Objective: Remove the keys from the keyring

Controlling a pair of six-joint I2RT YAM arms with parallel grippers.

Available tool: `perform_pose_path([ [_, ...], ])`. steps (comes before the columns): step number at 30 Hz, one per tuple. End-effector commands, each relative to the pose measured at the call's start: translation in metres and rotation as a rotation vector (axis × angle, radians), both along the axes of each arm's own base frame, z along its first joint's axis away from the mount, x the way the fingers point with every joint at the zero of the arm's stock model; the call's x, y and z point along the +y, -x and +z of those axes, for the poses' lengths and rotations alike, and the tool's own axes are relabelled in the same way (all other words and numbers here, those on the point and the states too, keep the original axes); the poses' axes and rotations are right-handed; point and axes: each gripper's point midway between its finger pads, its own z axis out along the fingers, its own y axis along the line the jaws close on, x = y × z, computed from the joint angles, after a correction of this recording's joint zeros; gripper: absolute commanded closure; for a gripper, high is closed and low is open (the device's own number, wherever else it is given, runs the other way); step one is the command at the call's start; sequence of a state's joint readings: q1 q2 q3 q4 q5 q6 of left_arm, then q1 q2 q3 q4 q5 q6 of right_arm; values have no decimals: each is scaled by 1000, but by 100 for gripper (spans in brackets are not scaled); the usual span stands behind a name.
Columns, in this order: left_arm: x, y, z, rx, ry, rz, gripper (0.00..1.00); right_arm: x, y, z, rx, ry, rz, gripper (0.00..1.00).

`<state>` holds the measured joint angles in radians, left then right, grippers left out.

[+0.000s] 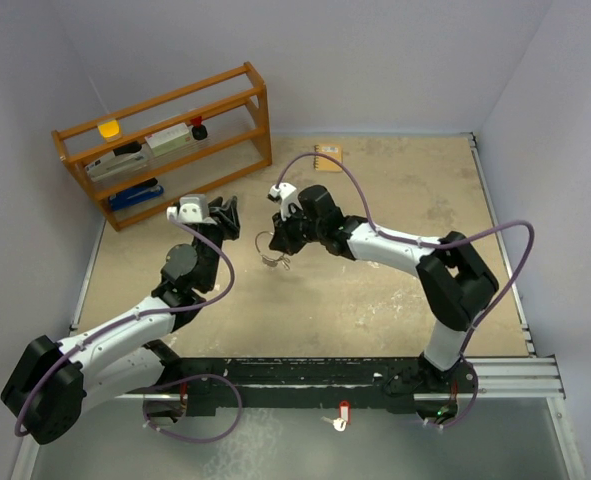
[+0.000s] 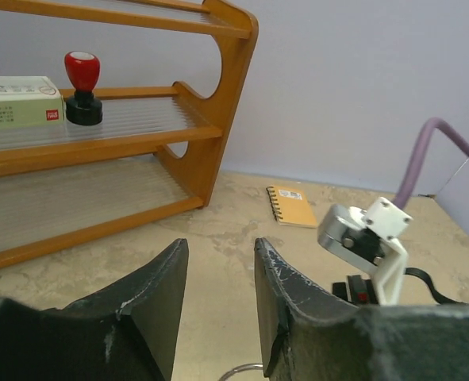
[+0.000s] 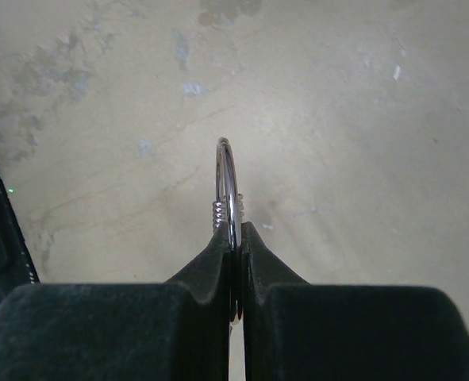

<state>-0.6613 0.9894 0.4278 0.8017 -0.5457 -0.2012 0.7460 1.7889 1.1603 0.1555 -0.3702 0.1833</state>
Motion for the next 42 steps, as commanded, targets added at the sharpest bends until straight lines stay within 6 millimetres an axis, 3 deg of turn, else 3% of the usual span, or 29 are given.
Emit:
perform_pose_path([
  [1,-3,2,9,-28,35,-23,62,32,-10,30,28,-153,59,100],
  [4,-2,3,8,-26,39,-24,61,34,-24,13,91,-154,42,100],
  [11,-2,4,7,-14,47,-29,59,26,-45,-54,198,-70,-21,100],
  [14,0,2,3,0,55,-12,58,16,-54,-70,165,-2,-57,81],
  [18,0,-2,0,14,58,5,56,4,-66,-72,76,71,-92,73],
  [21,-3,-7,1,22,53,9,56,-2,-75,-51,-7,75,-114,62],
  [27,-6,-12,9,39,12,17,54,-9,-98,34,-226,54,-148,51],
  [31,-5,-13,17,41,-13,24,52,-32,-108,85,-360,81,-240,50],
  [36,-5,-15,14,75,-59,29,50,-86,-100,139,-504,88,-436,47],
  [39,-3,-19,7,120,-70,57,50,-137,-91,161,-606,135,-610,40],
  [42,0,-23,-3,172,-78,91,50,-193,-73,170,-679,177,-793,30],
])
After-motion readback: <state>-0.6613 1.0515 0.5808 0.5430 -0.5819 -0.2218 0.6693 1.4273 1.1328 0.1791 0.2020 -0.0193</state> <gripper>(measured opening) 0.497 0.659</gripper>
